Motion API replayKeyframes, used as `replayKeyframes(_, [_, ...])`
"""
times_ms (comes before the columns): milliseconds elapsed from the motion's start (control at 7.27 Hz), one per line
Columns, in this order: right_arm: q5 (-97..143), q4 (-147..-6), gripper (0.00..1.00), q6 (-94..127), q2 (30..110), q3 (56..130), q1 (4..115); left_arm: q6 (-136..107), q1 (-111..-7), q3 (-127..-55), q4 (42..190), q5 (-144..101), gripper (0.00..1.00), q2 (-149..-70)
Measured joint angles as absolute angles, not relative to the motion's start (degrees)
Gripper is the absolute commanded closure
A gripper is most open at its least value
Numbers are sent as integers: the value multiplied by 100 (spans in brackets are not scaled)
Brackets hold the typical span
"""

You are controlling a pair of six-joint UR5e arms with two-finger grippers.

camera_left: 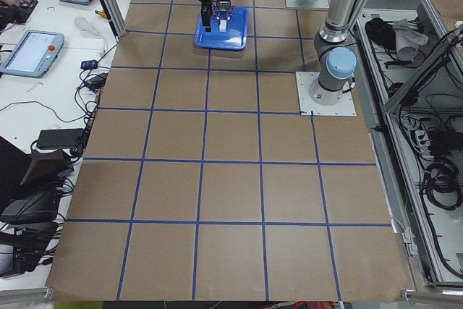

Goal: Assemble white blocks and place on blue tray

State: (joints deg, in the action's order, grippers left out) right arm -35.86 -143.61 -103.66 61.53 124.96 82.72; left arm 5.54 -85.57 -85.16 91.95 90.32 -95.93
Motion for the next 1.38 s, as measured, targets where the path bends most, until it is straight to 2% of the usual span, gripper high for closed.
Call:
replayKeyframes(688, [-3585,-14375,98,-10345,6098,12484,8279,554,-8584,-8505,9180,9001,0,-9606])
replayKeyframes(963, [-3584,-14386,13,-10337,6091,12486,8297,554,-8586,-8488,9173,9000,0,-9625])
replayKeyframes(1101, [-3581,-14387,0,-10262,6090,12486,8302,554,-8589,-8480,9174,9000,0,-9629])
replayKeyframes(1376, [-3578,-14388,0,-9999,6098,12487,8305,554,-8600,-8464,9176,8955,0,-9621])
